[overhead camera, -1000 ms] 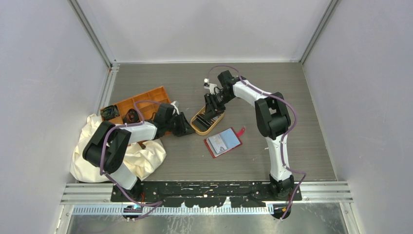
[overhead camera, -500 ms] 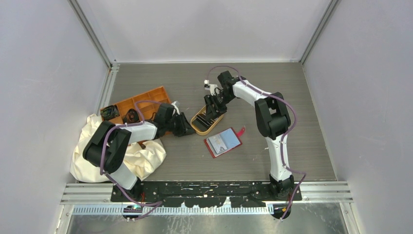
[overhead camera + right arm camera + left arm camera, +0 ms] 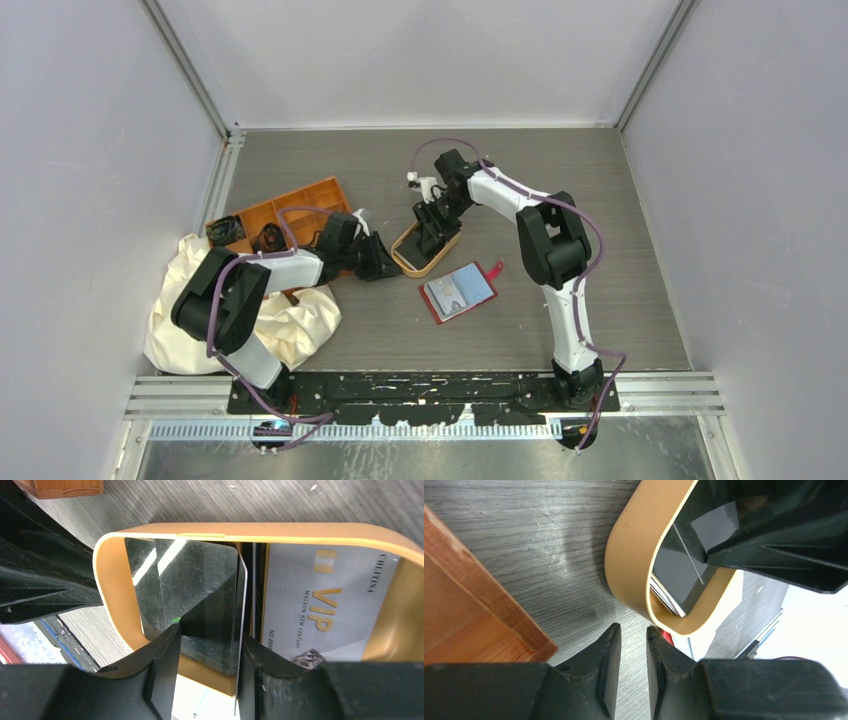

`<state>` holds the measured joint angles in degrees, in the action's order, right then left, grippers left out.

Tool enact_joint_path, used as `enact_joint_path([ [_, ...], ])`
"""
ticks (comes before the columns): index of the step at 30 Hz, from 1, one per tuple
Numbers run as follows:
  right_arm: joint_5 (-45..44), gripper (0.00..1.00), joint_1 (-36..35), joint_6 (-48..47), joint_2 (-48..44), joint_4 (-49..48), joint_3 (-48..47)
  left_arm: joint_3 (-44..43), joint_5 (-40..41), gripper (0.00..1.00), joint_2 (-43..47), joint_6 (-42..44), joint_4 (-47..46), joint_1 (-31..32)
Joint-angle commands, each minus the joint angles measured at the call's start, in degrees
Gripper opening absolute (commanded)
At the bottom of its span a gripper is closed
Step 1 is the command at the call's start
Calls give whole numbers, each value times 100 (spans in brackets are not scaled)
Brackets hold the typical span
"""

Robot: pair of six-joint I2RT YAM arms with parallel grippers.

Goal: Put the credit cards into the card holder
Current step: Pick up the credit card from the storage box.

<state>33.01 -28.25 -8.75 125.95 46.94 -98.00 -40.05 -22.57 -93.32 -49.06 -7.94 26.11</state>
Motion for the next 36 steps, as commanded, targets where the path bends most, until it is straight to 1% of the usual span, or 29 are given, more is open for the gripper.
enact_joint_path([
  [1,-132,45,86,-79,-249,16,-250,-95,-134,26,17,76,-174,-31],
  [6,78,45,244,19,-289,-12,-255,-65,-136,26,25,98,-155,-36],
  [10,449,46,381,138,-242,-26,-258,-55,-130,26,83,107,-125,-40],
  [19,1032,52,616,345,-141,-8,-252,-38,-90,26,226,160,20,-35],
  [21,1035,48,655,391,-140,-48,-229,-25,-90,26,243,160,29,-36],
  [23,988,41,686,409,-139,-79,-205,-12,-94,26,254,160,30,-35],
  [28,726,13,698,311,-172,-148,-143,11,-110,25,342,173,84,-36],
  [29,704,9,705,236,-211,-175,-129,14,-106,26,380,183,110,-32],
  [32,644,4,752,70,-401,-245,-69,96,-55,25,602,203,91,-36],
  [36,618,3,886,-12,-774,-442,84,248,52,27,1051,242,13,-36],
])
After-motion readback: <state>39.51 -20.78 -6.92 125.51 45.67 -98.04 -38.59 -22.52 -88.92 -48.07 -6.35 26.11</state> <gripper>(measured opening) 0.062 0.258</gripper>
